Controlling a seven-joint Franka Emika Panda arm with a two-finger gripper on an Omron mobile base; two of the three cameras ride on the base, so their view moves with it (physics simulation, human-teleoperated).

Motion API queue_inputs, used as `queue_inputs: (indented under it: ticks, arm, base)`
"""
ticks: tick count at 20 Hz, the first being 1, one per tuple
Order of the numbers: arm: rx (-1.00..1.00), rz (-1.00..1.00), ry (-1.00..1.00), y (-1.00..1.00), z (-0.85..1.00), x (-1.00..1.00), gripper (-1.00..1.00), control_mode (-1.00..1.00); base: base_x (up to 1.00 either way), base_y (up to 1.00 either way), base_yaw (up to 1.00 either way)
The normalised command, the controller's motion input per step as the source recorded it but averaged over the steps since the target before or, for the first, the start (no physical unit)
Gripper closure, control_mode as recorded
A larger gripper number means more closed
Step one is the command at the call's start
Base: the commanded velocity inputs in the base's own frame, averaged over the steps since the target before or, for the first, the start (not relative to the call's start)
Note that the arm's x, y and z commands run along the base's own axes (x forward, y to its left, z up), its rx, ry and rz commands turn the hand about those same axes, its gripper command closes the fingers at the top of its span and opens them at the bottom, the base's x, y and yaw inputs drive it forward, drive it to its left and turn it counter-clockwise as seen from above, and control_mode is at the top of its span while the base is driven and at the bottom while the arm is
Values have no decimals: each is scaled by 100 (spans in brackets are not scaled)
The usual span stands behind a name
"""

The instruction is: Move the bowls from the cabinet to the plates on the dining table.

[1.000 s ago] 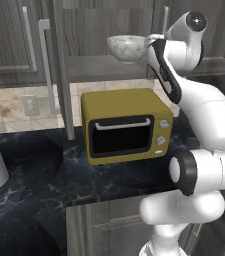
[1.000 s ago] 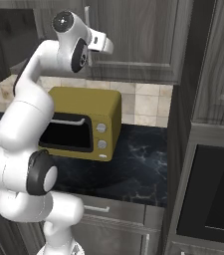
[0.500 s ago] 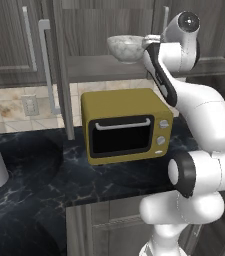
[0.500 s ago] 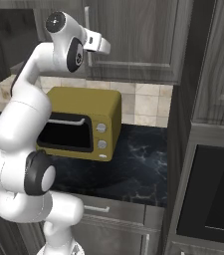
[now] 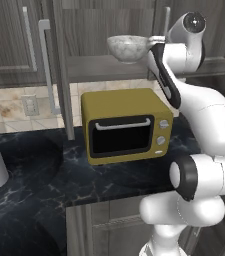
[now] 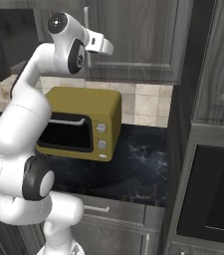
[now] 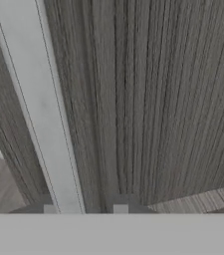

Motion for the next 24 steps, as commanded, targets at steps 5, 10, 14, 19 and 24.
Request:
queue_inputs:
  ticks: [5, 10, 14, 19, 24]
  arm:
    - [0, -2, 0, -54, -4, -34, 100, -100]
    - [0, -3, 0, -56, -3, -39, 100, -100]
    - [0, -6, 0, -58, -7, -47, 100, -100]
    - [0, -7, 0, -63, -12, -56, 100, -100]
    - [0, -6, 0, -71, -20, -60, 100, -100]
  base:
    - [0, 0, 0]
    - [0, 0, 0]
    - [0, 0, 0]
    - [0, 0, 0]
    - [0, 0, 0]
